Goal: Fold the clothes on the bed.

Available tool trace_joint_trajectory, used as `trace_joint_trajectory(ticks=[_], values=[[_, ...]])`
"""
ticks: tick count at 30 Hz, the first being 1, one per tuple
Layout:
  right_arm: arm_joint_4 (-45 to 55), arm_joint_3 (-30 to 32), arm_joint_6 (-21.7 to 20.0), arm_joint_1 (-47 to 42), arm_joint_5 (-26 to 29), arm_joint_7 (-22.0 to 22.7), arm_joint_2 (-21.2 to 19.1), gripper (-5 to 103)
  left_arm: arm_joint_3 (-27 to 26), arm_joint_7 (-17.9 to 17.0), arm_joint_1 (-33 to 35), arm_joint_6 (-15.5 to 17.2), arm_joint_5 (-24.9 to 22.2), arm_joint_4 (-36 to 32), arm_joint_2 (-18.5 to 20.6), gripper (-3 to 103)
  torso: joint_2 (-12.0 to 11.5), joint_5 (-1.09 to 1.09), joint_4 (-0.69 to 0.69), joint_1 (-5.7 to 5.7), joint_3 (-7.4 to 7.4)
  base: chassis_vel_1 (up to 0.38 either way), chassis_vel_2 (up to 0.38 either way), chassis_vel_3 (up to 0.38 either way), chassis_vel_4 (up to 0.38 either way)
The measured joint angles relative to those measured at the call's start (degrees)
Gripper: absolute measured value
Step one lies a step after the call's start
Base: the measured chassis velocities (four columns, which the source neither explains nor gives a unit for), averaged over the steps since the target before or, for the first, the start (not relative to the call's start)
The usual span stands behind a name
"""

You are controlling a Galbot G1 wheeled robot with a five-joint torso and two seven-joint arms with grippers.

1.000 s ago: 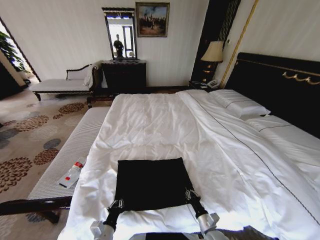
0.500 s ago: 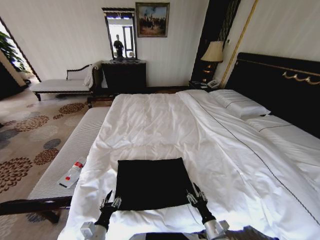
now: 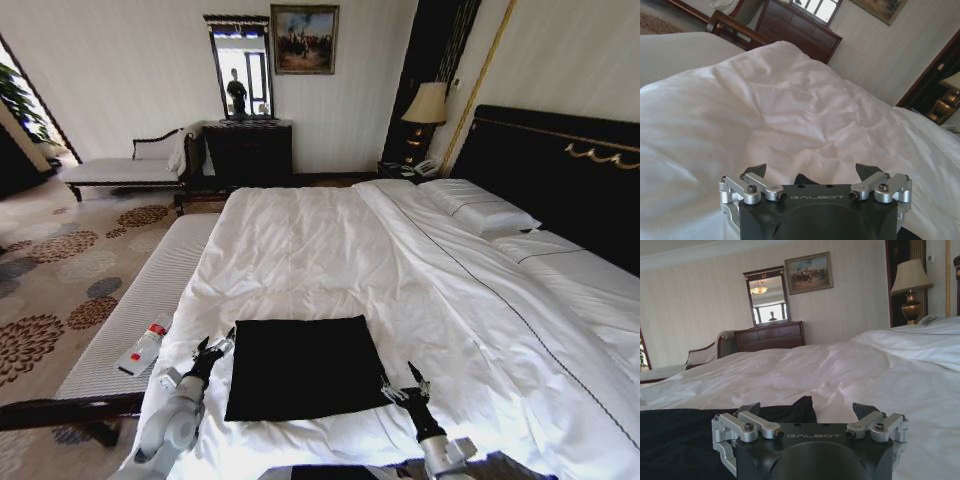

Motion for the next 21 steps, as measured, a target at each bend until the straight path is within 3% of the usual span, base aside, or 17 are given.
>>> trace_joint_trajectory(ticks=[6,15,18,21], values=[[1.21,0.46,-0.92,0.05,-0.17,0.93,-0.51,100,5.64,-0.44,-9.31,0.21,0.79,10.44,-0.12,100,0.00,0.00,0.01,0.01,0.00,0.000,0.000,0.000,0.000],[0.59,-0.32,-1.08,0.35,-0.38,1.10,0.26,100,8.25,-0.16,-10.96,1.88,1.12,13.82,-0.48,101,0.00,0.01,0.02,-0.01,-0.01,0.000,0.000,0.000,0.000],[0.59,-0.79,-1.23,0.68,-0.55,1.23,0.57,100,8.39,0.19,-10.84,1.91,1.42,14.25,-0.36,98,0.00,0.01,0.02,-0.01,-0.01,0.000,0.000,0.000,0.000],[0.29,-1.05,-1.29,0.94,-0.66,1.45,0.68,100,8.52,0.42,-10.74,1.77,2.32,14.50,-0.34,83,0.00,0.02,0.02,-0.01,-0.01,0.000,0.000,0.000,0.000]])
